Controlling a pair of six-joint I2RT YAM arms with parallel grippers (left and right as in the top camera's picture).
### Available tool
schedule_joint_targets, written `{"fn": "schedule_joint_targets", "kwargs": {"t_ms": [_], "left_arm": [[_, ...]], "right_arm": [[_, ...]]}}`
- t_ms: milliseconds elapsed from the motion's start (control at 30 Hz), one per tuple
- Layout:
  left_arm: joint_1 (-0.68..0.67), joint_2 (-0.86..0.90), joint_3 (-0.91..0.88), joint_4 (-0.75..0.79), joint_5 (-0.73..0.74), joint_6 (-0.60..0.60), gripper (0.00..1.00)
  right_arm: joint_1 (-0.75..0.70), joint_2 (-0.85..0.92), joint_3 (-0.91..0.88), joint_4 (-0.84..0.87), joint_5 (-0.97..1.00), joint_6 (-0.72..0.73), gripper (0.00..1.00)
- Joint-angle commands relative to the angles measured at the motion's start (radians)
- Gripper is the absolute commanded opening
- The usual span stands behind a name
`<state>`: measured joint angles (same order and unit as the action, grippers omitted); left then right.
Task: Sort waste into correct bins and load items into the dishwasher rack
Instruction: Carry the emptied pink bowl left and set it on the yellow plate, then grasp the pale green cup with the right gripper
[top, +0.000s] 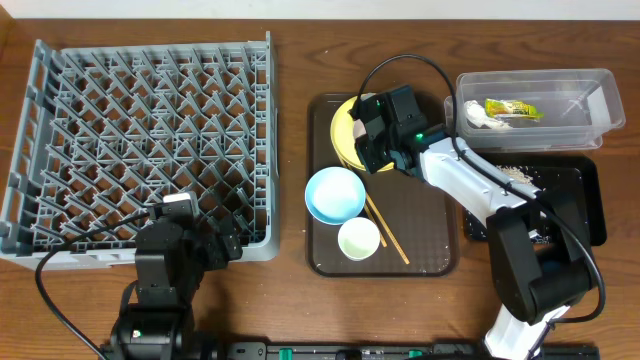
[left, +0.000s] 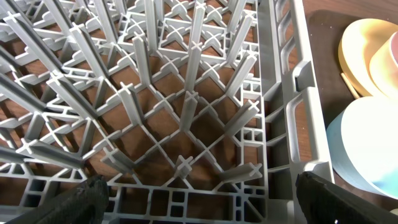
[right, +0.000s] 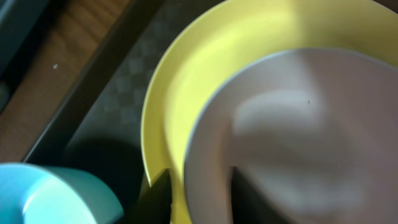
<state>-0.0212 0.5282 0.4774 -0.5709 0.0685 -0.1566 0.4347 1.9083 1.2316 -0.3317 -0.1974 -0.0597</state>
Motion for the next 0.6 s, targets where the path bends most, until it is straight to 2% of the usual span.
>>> {"fn": "schedule_joint_targets", "kwargs": {"t_ms": [0,67,167,300,367,567], "left_arm": [[0.004,0.000,0.018,0.003,-0.002,0.010,0.98],[0.004,-0.001,0.018,0.003,-0.002,0.010,0.98],[0.004,-0.001,0.018,0.011,-0.002,0.010,0.98],[0.004,-0.001,0.018,0.014,-0.002,0.010,0.98],[0.004,0.000,0.018,0.015,-0.002,0.009,0.98],[0.004,0.000,0.018,0.015,-0.002,0.009,0.98]], "right_arm": [[0.003,-0.037,0.016,-0.005,-0.058,0.005,0.38],[-0.005,-0.082,0.017,-0.016,-0.069,0.031,0.50],[-0.025,-0.169,0.017,-0.059,-0.069,0.041,0.52],[-0.064,-0.293,0.017,-0.186,-0.087,0.044,0.65],[-0.077,-0.338,0.017,-0.268,-0.118,0.043,0.63],[-0.049,-0.355,0.012,-0.519,-0.159,0.043,0.46]]}}
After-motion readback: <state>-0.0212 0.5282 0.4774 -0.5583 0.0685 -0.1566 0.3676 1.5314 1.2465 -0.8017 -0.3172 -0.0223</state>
